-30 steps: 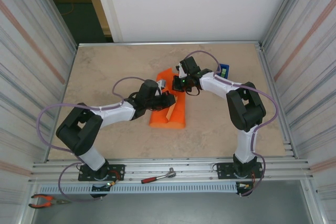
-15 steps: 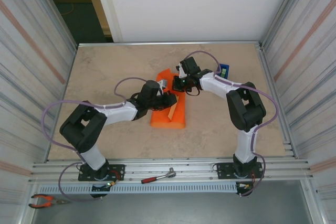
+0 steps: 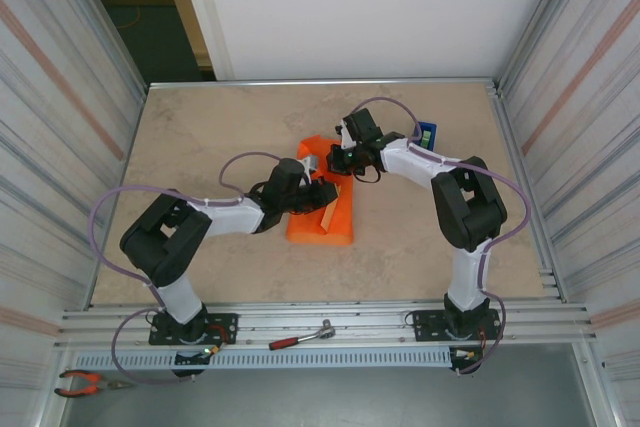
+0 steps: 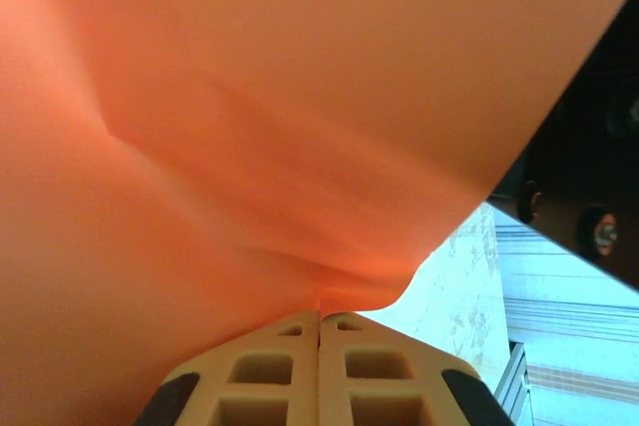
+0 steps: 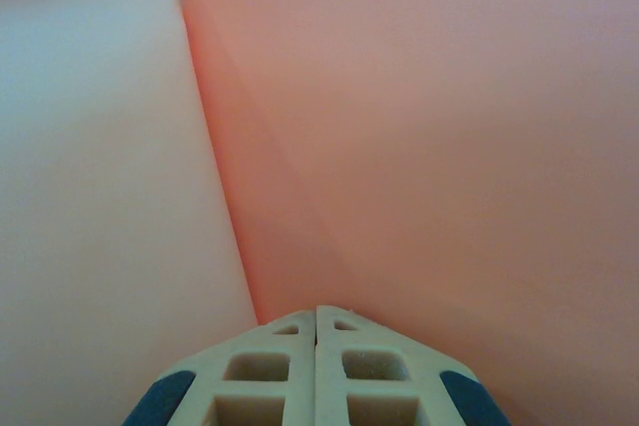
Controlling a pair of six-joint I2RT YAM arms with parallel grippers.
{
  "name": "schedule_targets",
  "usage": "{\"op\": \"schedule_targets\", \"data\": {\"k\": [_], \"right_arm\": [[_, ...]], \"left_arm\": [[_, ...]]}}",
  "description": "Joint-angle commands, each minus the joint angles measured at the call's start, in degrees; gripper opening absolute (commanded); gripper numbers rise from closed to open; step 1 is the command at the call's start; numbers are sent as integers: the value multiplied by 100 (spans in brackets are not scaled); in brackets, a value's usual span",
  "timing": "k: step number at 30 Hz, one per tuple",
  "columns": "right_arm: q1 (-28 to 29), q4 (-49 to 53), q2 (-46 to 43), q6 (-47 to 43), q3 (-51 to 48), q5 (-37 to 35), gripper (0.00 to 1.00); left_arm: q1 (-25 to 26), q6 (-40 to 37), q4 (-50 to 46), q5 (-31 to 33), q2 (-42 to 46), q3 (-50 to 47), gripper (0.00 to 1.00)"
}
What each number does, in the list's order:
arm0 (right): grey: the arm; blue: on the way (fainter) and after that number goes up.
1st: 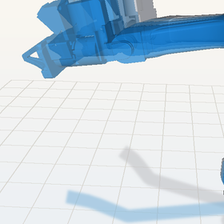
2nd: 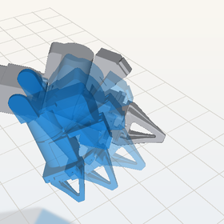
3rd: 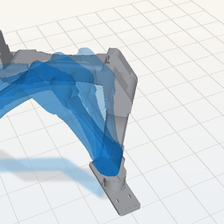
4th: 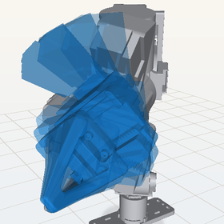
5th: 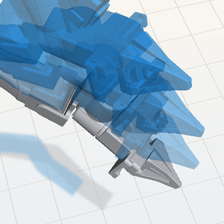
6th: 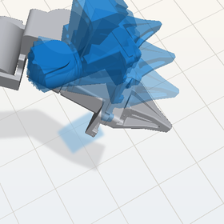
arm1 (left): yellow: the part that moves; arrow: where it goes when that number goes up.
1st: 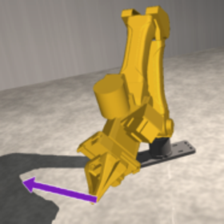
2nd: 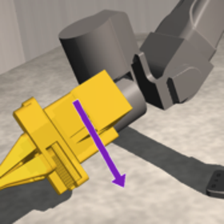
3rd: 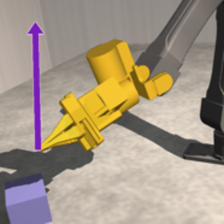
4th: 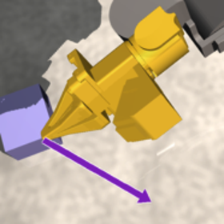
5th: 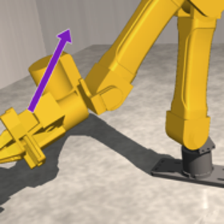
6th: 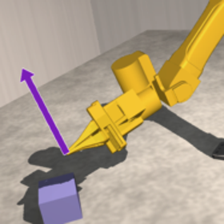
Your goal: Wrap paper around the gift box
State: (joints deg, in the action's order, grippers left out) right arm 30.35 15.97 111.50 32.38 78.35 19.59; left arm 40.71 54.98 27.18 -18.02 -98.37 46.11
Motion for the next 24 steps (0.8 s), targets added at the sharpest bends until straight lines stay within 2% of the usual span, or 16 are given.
{"op": "schedule_targets", "data": {"k": [1,6,8,11,14,18,24], "right_arm": [[-38,699,414,-5,-13,-56,0],[-404,945,-25,-69,406,-73,1],[-664,923,-353,16,407,-71,14],[-958,858,-863,111,252,-114,42],[-1018,823,-1179,102,62,-149,68],[-941,679,-1239,169,-212,-170,82],[-693,549,-939,327,-434,-388,93]], "left_arm": [[157,150,-262,40,-108,-182,0],[152,222,-487,236,-112,-242,0],[157,241,-496,246,-137,-259,0],[157,255,-503,265,-165,-259,0],[155,270,-488,275,-195,-268,0],[156,284,-485,264,-236,-253,0],[154,292,-508,282,-265,-243,0]]}}
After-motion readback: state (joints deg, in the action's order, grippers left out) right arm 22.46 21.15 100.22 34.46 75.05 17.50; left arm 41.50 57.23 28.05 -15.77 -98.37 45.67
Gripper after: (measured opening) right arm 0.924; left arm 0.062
